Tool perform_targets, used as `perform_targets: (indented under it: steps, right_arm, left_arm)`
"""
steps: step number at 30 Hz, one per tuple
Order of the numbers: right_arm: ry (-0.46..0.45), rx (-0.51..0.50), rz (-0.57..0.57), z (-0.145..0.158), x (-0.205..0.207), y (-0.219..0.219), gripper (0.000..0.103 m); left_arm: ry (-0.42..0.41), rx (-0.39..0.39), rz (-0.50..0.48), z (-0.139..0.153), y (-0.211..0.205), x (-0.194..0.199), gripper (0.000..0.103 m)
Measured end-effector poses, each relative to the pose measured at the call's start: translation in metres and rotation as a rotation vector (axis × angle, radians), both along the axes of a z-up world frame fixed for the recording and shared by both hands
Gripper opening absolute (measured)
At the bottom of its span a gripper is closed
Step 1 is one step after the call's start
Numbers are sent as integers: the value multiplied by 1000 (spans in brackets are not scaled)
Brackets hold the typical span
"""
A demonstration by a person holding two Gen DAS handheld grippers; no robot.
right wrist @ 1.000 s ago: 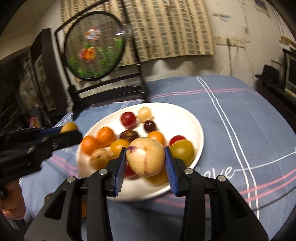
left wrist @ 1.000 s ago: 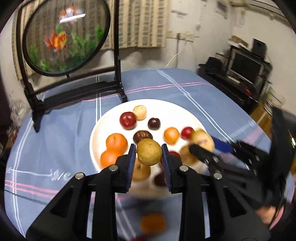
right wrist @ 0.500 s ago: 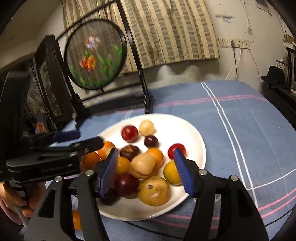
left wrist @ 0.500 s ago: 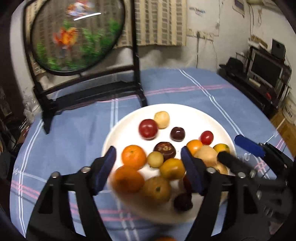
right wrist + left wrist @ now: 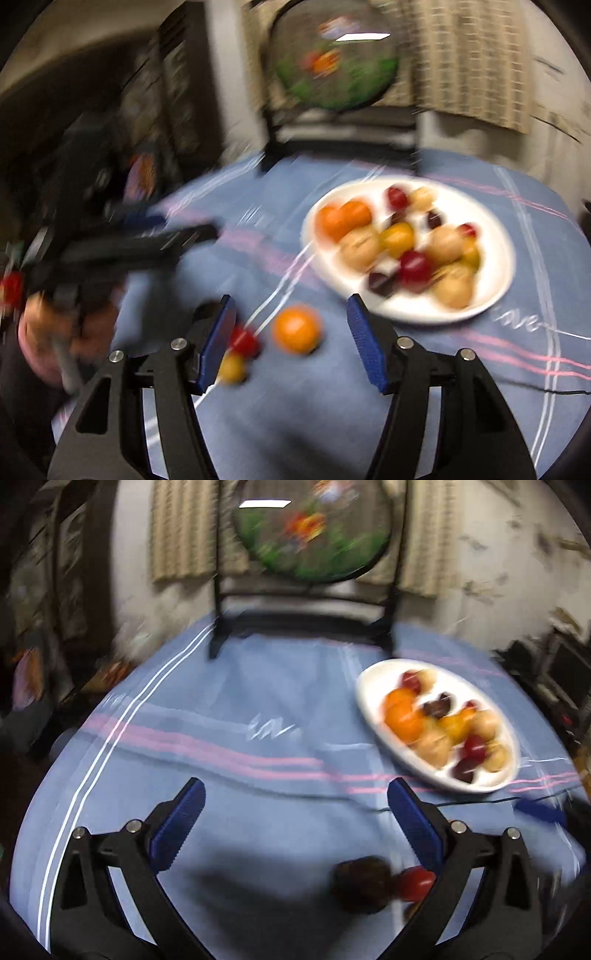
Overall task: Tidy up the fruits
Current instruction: 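Move both tools back toward the remaining fruit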
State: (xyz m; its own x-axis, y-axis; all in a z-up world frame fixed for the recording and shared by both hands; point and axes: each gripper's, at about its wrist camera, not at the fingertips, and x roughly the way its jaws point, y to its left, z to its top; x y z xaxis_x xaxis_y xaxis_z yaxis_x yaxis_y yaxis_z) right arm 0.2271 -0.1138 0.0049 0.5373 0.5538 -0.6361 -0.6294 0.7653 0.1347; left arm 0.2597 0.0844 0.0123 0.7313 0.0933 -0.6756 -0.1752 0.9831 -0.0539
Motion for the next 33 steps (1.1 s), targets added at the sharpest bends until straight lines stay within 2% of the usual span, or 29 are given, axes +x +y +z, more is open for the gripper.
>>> perform_targets:
  steps: [4, 7, 10, 12, 13, 15, 29, 33]
  right_arm:
    - [54, -121, 77, -23, -25, 31, 64]
    - [54, -182, 97, -33, -33, 43, 64]
    - [64, -194, 105, -38, -33, 48, 63]
    - [76, -202, 95, -42, -31, 48, 54]
    - [84, -204, 85, -44, -28, 48, 54]
    - [96, -200, 79, -48, -26, 47, 48]
    - [89, -197, 73, -50, -21, 54, 47]
    - [90, -202, 71, -52, -23, 55, 44]
  left_arm:
    - [39, -44, 57, -4, 13, 3, 101]
    - [12, -71, 61, 0, 17, -3, 101]
    - [-31, 7, 82, 7, 10, -9, 101]
    - [-40, 51, 79, 8, 5, -10, 101]
    - [-40, 56, 72, 8, 3, -9, 101]
    - [-36, 54, 60, 9, 1, -8, 101]
    - [-25, 34, 69, 8, 5, -7, 101]
    - [-22, 40, 69, 7, 4, -7, 101]
